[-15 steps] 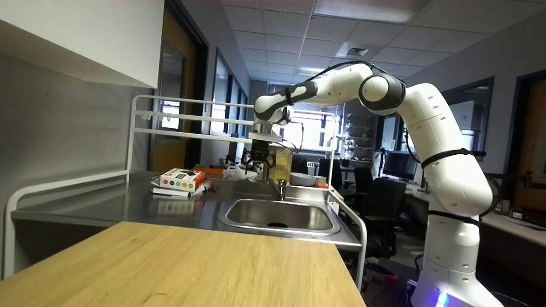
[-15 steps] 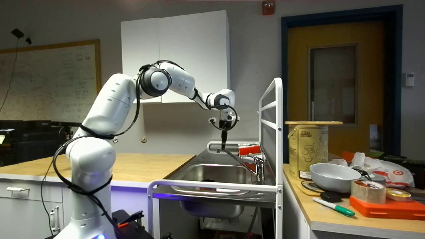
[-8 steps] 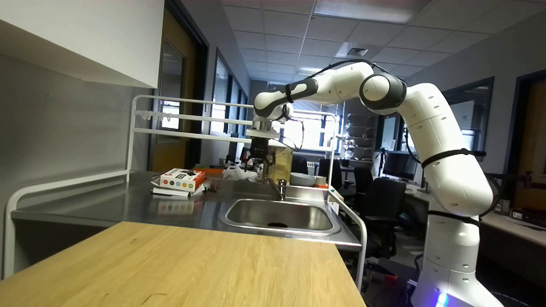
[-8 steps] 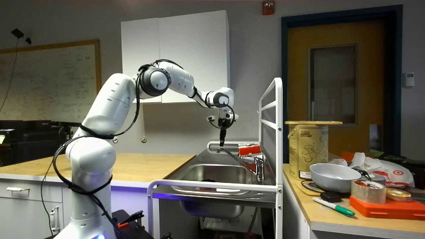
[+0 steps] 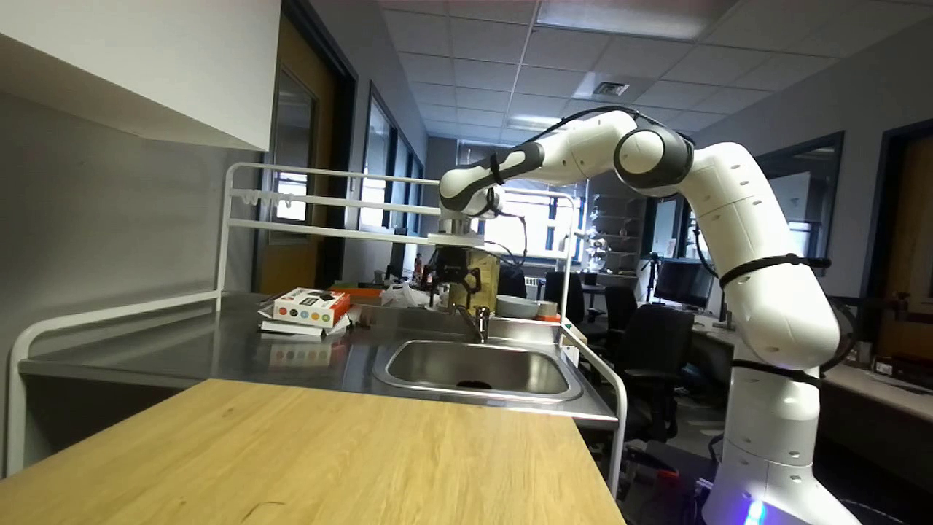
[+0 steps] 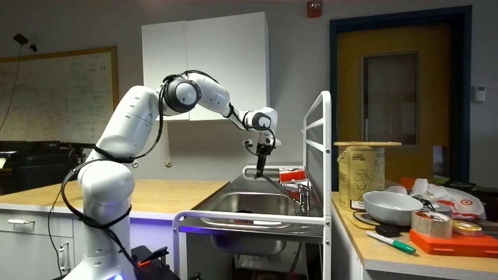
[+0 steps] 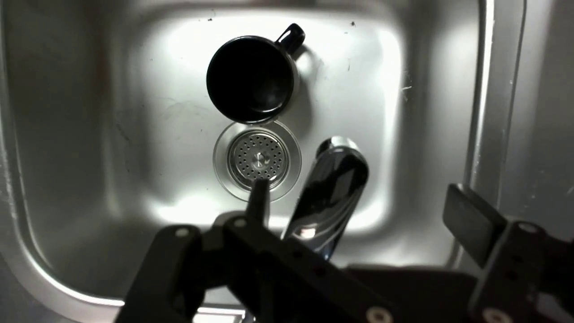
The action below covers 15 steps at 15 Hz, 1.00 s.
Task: Move the faucet nozzle to the center
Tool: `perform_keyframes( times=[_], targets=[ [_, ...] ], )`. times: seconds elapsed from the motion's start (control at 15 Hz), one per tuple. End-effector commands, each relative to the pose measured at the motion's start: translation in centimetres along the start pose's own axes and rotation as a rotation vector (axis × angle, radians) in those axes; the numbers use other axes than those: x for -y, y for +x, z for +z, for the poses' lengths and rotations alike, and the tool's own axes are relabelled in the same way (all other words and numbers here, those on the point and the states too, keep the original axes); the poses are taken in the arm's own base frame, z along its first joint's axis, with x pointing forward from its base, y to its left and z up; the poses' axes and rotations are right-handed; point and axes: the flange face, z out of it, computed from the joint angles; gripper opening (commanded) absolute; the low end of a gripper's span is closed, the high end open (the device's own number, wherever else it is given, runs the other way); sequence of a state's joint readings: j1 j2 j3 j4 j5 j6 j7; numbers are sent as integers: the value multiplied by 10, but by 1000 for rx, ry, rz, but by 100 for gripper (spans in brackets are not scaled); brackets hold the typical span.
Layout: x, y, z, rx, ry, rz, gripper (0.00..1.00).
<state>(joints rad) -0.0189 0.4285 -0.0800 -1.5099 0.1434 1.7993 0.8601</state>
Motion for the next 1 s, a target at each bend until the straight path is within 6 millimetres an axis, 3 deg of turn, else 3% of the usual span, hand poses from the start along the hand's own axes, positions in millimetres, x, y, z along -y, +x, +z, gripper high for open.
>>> perform_keyframes(
  times=[0.0,0.07,0.13,0.2,0.8,0.93],
  targets=[
    [-11,4,10,49,-3,43,100],
    [-13,6,14,52,-12,47,100],
    [-15,7,17,54,-20,51,75],
    [-17,7,19,57,-24,54,74],
    [-21,9,28,71,-35,62,5],
    [-21,9,29,72,-36,63,0]
  ],
)
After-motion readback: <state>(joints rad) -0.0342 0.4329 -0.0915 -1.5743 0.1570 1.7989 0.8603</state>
